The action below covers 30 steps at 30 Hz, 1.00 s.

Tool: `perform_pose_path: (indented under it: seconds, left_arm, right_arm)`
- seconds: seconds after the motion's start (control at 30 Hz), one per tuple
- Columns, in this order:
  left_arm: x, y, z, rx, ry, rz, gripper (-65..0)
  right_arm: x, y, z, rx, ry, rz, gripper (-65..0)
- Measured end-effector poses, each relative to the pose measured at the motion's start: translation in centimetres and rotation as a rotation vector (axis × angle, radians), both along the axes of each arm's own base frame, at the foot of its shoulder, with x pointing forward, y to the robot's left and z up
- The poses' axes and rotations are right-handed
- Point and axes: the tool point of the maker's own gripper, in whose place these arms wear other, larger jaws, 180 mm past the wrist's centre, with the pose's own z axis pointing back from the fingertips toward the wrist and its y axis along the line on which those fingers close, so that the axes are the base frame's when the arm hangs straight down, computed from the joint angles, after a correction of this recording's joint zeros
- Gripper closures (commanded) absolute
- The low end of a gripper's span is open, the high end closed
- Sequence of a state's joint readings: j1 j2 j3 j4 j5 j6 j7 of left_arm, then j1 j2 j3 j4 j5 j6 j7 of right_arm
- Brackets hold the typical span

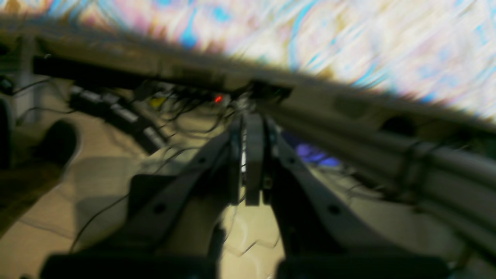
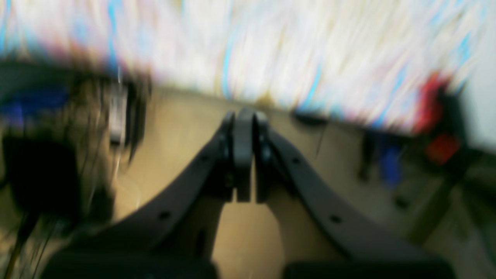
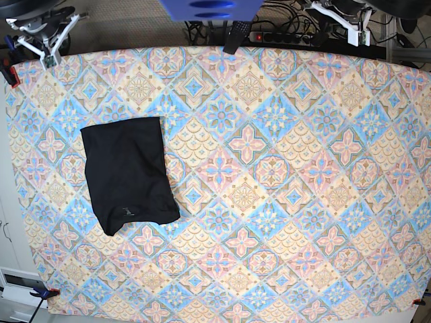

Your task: Fold the T-shirt properly

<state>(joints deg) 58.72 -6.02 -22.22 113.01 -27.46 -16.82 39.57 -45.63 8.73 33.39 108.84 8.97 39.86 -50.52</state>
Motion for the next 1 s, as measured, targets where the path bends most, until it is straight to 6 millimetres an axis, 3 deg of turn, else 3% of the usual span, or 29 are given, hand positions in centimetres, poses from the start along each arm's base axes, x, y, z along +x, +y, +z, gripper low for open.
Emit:
perform_pose_path:
  seconds: [0.2, 0.33, 0.47, 0.7, 0.8, 0.9, 1.0]
  left_arm:
    - [-5.7, 0.5, -5.9, 0.009, 0.205, 0.018, 0.0]
    - [-6.7, -0.3, -9.3, -0.014, 0.216, 0.032, 0.0]
    - [-7.5, -2.1, -12.9, -0.048, 0.261, -0.022, 0.0]
    - [-7.3, -3.7, -18.8, -0.05, 0.261, -0.051, 0.0]
    - [-7.2, -4.2, -21.0, -0.041, 0.273, -0.077, -0.1]
    - [-8.0, -5.1, -22.4, -0.049, 0.315, -0.117, -0.1]
    - [-8.1, -5.6, -22.9, -0.055, 0.326, -0.149, -0.1]
  right_arm:
    - [-7.1, 1.3, -3.2, 0.088, 0.168, -0.098, 0.0]
    - [-12.0, 1.6, -6.8, 0.158, 0.28, -0.205, 0.0]
    - [-15.3, 4.4, -10.4, 0.299, 0.33, -0.233, 0.0]
    - [-13.9, 5.6, -15.7, 0.399, 0.247, -0.365, 0.0]
    - [-15.7, 7.7, -17.4, 0.42, 0.308, -0.356, 0.0]
    - [-16.7, 8.9, -18.2, 0.448, 0.317, -0.388, 0.0]
    - [-15.4, 9.0, -19.0, 0.461, 0.261, -0.436, 0.0]
